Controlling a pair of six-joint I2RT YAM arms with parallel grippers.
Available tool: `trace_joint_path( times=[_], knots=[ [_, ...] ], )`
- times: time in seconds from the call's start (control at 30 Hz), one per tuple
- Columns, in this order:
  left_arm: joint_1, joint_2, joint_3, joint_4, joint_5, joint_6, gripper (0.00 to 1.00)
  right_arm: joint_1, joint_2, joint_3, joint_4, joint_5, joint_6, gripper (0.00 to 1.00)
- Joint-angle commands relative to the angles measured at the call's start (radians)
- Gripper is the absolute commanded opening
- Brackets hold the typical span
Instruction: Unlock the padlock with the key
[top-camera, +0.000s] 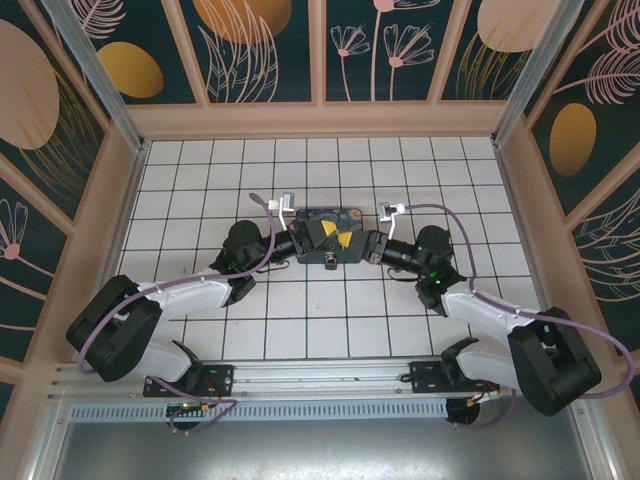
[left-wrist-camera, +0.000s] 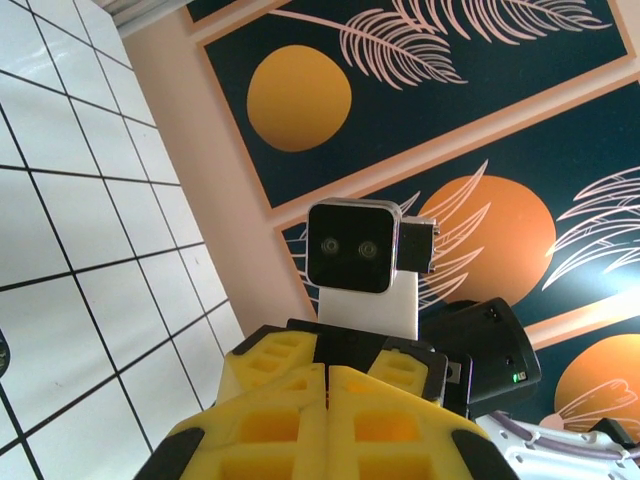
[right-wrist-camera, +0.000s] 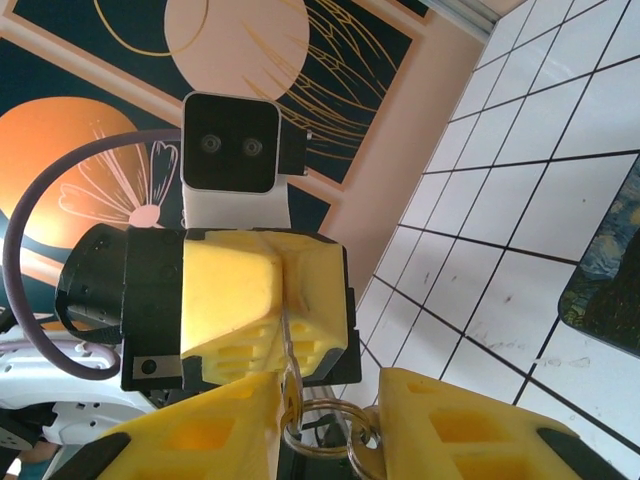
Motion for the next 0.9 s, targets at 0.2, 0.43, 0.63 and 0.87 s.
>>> trace_joint_path(
  times=[0.2,0.43,0.63,0.87],
  knots=[
    [0.006,-0.014,-0.013,0.062,-0.008,-0.008,0.00,0.021,0.026,0.015,0.084,0.009,0.020,0.28],
    [0.006,-0.012,-0.017,0.074,-0.008,-0.015,0.00,0.022,0.036,0.018,0.106,0.009,0.025,0.22],
    [0.005,-0.006,-0.025,0.092,-0.005,-0.028,0.00,0.022,0.031,0.014,0.122,0.009,0.026,0.16],
    [0.005,0.010,-0.041,0.133,-0.009,-0.050,0.00,0.022,0.034,0.015,0.150,0.004,0.027,0.04]
  ],
)
